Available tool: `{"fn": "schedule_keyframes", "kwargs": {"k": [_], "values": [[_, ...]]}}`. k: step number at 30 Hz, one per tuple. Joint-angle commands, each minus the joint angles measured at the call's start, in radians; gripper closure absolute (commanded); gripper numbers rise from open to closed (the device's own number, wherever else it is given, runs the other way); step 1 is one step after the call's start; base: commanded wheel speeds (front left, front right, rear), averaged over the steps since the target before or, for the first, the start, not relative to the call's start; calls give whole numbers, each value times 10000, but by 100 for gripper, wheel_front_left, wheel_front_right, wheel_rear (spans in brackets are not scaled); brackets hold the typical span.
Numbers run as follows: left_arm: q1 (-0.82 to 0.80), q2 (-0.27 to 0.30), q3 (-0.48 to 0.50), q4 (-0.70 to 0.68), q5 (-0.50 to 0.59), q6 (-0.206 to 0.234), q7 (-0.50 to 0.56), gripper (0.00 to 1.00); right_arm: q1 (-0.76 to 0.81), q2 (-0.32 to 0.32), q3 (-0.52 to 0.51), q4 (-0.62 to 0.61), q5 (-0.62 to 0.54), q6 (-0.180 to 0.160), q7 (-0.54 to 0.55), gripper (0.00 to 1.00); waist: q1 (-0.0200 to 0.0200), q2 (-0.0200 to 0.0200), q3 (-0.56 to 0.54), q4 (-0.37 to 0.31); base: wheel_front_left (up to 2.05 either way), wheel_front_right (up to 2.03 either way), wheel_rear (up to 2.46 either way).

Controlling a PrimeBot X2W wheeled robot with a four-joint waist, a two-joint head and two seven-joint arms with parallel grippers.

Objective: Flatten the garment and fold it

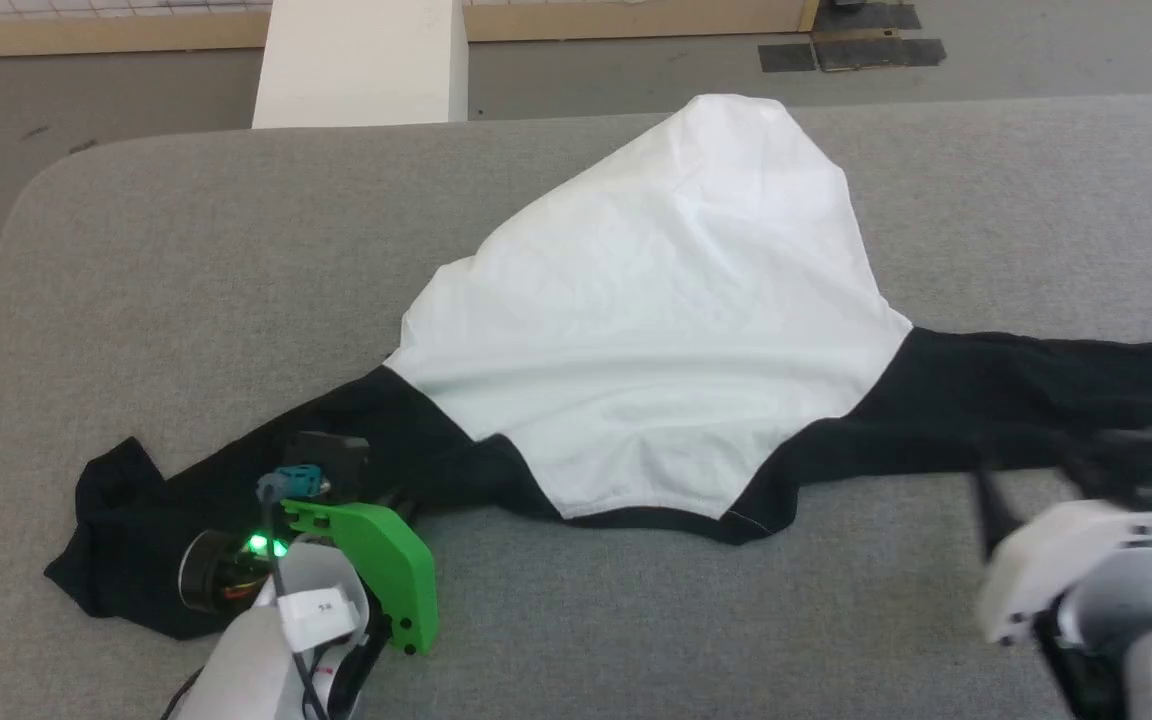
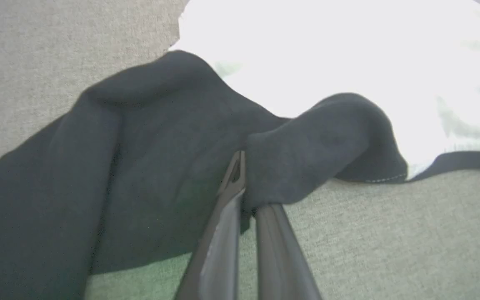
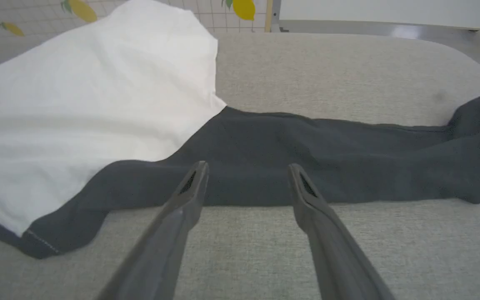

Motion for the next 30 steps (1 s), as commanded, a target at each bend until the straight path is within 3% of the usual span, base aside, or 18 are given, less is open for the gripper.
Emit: {"fn": "schedule_keyframes", "kwargs": {"k": [1, 5, 12, 23, 24, 25, 26, 30], "values": [[103, -30, 98, -135, -115, 101, -162, 100, -9, -80, 438, -77, -200, -13, 341, 0, 0, -1, 18, 50, 0, 0, 0], [221, -142, 241, -569, -270, 213, -537, 100, -251, -567, 1451, 203, -702, -13, 1642, 0, 0, -1, 96, 210, 0, 0, 0], [173, -300, 45, -1000, -333, 174, -705, 100, -1125, -1328, 2349, 1112, -1186, -13, 2722, 0, 0, -1, 435, 532, 0, 0, 0], [93, -431, -187, -939, -414, 130, -911, 100, -1988, -2164, 3596, 2471, -694, -13, 2729, 0, 0, -1, 781, 816, 0, 0, 0], [85, -432, -195, -929, -421, 126, -937, 100, -2029, -2188, 3600, 2582, -633, -13, 2673, 51, 0, -1, 788, 823, 0, 0, 0], [80, -432, -200, -915, -432, 122, -971, 100, -2084, -2204, 3646, 2663, -561, -13, 2571, 79, 0, -1, 793, 824, 0, 0, 0], [79, -431, -202, -912, -442, 116, -1015, 100, -2126, -2204, 3680, 2681, -502, -13, 2449, 100, 0, -1, 791, 820, 0, 0, 0], [108, -433, -192, -935, -513, 76, -1301, 100, -2135, -2122, 3550, 2695, -145, -13, 2291, 100, 0, -1, 648, 743, 0, 0, 0]]}}
